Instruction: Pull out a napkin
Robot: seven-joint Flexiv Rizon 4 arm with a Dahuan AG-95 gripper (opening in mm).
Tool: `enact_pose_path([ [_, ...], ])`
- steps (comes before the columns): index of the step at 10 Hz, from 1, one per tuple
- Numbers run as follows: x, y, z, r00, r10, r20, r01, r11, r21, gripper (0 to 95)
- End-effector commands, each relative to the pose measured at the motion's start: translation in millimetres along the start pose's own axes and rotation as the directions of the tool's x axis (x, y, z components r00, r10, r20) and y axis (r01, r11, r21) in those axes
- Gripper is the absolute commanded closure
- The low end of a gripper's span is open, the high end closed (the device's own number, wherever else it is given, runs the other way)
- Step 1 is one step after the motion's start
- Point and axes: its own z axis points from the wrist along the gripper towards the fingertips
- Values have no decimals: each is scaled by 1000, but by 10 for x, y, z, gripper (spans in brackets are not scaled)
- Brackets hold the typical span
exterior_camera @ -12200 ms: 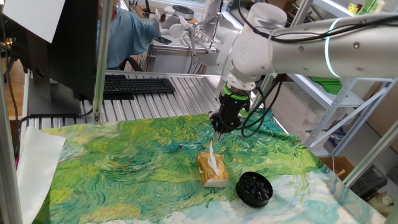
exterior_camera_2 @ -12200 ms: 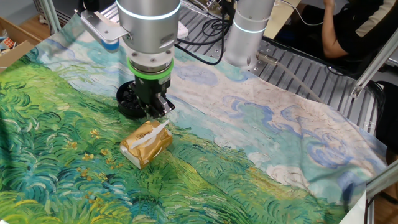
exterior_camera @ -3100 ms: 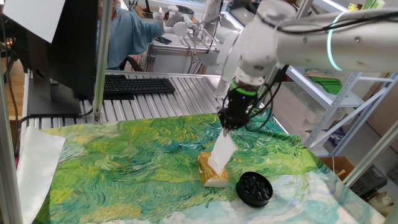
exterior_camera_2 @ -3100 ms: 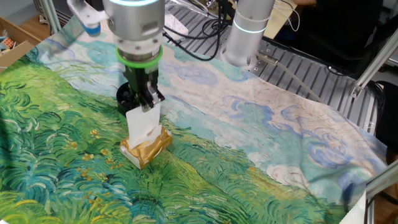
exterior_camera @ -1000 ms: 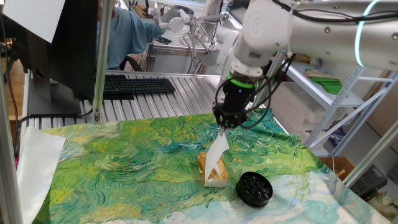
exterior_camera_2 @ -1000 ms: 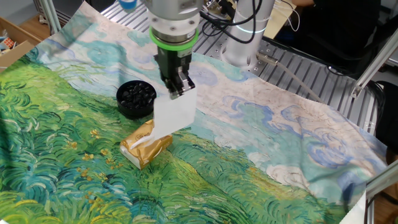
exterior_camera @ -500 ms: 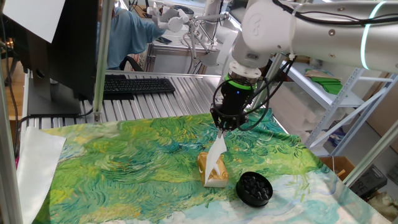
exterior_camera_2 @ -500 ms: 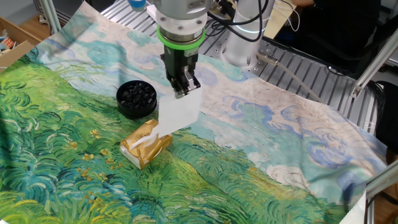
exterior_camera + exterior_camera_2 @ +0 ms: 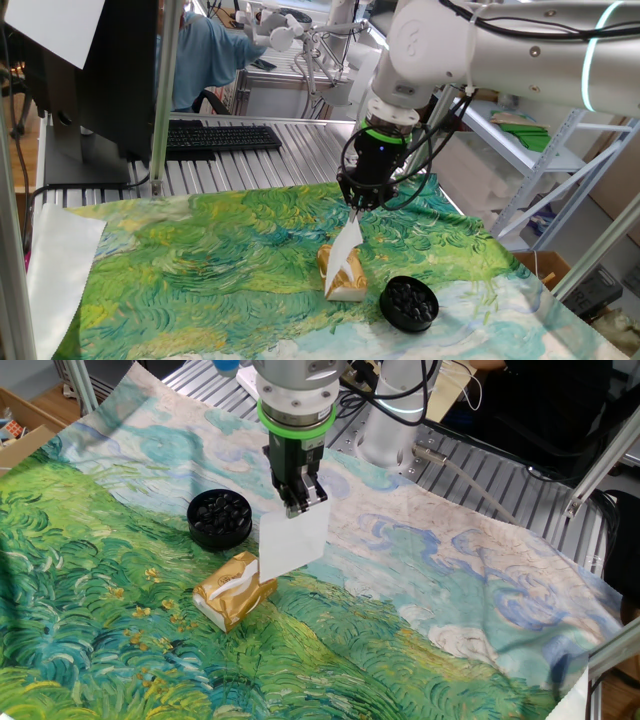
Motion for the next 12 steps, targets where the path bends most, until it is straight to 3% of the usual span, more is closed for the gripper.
enact_pose_path([
  [1,1,2,-2,1000,3,-1,-3,1000,0,950],
  [12,2,2,-3,1000,3,-1,-3,1000,0,950],
])
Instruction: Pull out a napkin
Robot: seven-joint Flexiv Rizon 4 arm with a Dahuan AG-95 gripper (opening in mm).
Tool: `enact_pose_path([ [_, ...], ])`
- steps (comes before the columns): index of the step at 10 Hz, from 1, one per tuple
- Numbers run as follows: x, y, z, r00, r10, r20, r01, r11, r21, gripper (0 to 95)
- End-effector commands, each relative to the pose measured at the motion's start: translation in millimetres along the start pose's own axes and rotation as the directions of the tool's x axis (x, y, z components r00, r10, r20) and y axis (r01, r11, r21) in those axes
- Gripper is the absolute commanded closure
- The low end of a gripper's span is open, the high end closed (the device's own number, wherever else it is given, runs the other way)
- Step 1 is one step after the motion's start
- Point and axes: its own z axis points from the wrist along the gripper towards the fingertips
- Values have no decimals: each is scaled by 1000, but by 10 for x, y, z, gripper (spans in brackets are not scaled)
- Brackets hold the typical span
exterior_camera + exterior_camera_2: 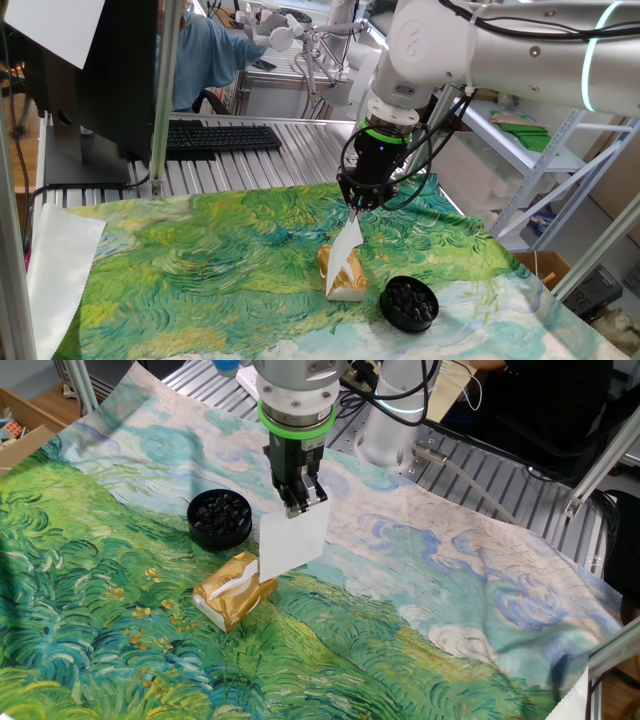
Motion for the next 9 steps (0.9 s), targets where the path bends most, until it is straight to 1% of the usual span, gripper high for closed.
enact_pose_path([
  [1,1,0,-1,1000,1,0,-1,1000,0,950],
  [9,2,0,-1,1000,7,2,-7,1000,0,950],
])
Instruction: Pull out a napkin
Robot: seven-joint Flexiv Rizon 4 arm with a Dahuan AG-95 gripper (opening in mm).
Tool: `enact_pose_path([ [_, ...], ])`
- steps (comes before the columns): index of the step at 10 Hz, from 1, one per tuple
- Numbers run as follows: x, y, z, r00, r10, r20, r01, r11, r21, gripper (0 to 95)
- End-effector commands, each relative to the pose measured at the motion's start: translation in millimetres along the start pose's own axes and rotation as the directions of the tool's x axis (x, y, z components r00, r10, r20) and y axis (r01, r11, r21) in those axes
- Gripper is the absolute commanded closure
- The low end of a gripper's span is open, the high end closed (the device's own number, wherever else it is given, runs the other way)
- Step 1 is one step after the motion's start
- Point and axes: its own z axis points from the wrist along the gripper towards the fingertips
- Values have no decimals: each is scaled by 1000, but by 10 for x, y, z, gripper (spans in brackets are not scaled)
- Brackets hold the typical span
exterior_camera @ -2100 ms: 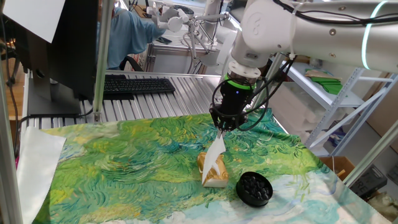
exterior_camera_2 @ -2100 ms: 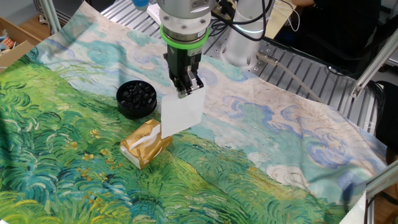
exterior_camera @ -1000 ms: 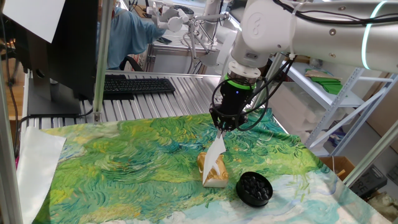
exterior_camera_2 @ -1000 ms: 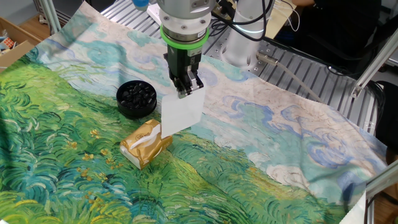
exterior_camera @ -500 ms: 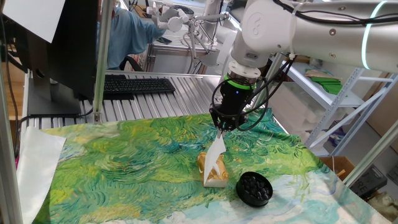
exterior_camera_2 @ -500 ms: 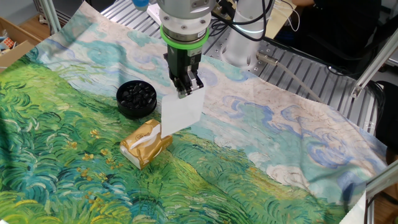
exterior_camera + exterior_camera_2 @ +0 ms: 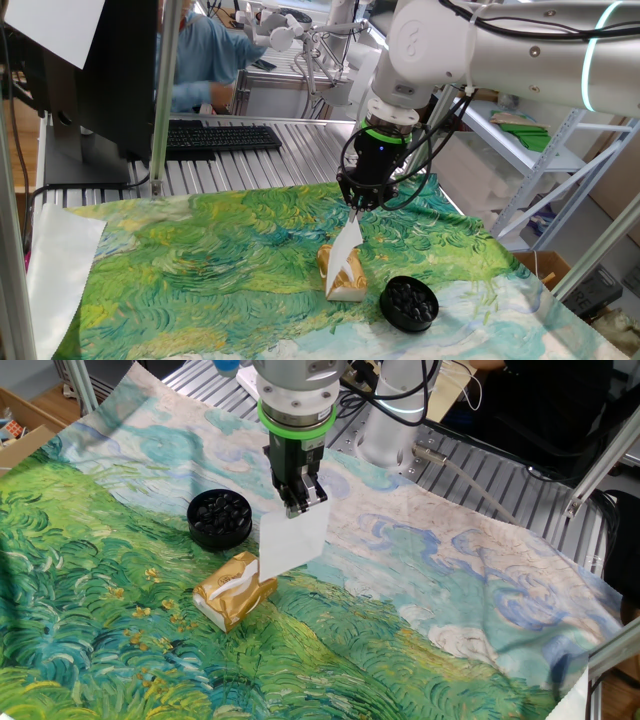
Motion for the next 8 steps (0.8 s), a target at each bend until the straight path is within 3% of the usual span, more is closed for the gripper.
enact_pose_path([
  [1,1,-1,1,1000,-1,2,1,1000,0,950],
  [8,1,-1,0,1000,11,3,-11,1000,-1,950],
])
